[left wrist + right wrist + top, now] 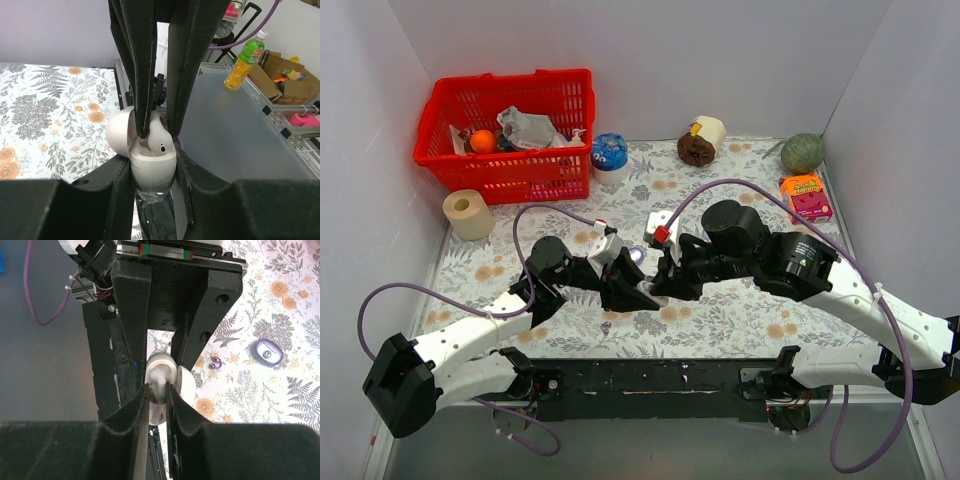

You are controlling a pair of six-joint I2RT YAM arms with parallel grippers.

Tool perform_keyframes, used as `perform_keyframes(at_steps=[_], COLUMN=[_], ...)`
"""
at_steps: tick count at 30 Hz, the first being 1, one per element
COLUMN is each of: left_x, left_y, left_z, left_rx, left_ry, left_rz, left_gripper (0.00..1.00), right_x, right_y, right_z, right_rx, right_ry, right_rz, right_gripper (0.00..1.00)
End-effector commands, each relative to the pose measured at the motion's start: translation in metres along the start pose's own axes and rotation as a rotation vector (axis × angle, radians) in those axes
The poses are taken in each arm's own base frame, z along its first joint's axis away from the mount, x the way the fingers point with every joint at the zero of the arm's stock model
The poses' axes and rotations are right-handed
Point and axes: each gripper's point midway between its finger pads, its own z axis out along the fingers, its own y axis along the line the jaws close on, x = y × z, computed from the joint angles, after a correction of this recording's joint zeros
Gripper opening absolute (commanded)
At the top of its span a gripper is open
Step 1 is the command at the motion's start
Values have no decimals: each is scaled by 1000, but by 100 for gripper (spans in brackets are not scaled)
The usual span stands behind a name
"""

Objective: Insert the wireless bluetooth earbuds into the charging case
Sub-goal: Place the earbud in the charging case.

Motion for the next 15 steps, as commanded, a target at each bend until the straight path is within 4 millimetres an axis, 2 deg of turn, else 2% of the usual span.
perform_keyframes(at_steps=[1, 9, 15], left_x=[-23, -28, -25], left_y=[-4, -6, -8], left_z=[0, 1, 1], left_rx=[-10, -7, -6], left_ry=[-50, -78, -73], left_rz=[58, 61, 55], left_gripper=[0, 0, 0], right_x=[-3, 3, 5], right_y=[-1, -7, -8], right_z=[4, 12, 12], right_rx=[15, 55, 66], right_ry=[-25, -2, 11], right_rz=[4, 21, 24], right_gripper=[1, 1, 1])
